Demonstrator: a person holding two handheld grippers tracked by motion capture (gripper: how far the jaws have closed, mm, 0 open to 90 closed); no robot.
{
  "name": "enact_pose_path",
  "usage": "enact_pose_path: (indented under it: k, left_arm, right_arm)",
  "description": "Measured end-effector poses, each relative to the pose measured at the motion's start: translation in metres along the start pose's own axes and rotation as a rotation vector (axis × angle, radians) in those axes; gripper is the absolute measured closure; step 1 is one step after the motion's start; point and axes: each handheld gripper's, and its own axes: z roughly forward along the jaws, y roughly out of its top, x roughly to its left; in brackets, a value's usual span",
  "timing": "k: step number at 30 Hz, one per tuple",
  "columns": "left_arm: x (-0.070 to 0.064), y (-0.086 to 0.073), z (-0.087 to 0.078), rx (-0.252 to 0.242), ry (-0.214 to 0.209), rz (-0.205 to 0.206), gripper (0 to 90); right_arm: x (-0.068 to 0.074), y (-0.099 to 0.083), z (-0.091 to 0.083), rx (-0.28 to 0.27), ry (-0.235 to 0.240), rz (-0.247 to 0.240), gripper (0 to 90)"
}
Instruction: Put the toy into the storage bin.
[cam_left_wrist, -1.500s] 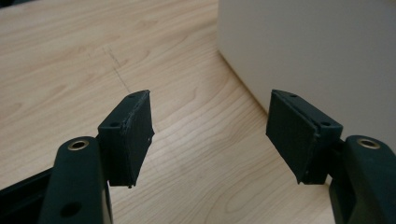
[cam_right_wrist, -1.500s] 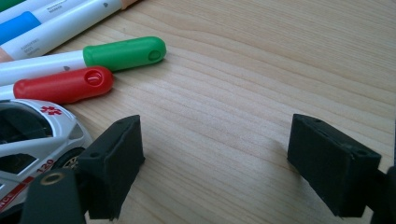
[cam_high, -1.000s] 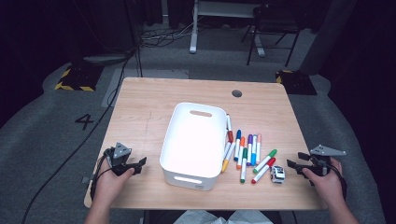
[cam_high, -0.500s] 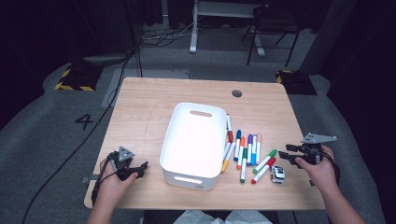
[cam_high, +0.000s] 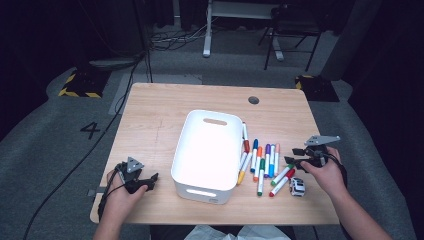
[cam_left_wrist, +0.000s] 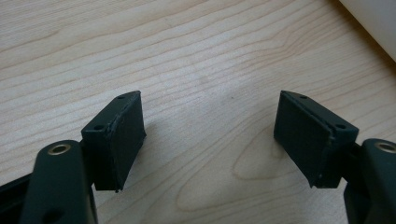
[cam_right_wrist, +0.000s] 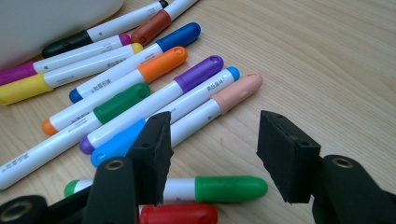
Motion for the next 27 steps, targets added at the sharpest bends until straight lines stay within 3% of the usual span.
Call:
enact_pose_path:
  k: [10,20,27]
  left_arm:
    - [0.0,0.0,0.0,-0.001,-0.003,-0.001,25.0]
    - [0.0,0.0,0.0,-0.003,0.002,0.001,25.0]
    - [0.0,0.0,0.0,-0.003,-0.003,-0.002,24.7]
  right_arm:
    - [0.0,0.003,0.028,0.041,-0.007,0.012,44.0]
    - [0.003,0.003,0.041,0.057,0.011,0.011,42.3]
    - [0.0,0.005,0.047,0.085,-0.007,0.019,44.0]
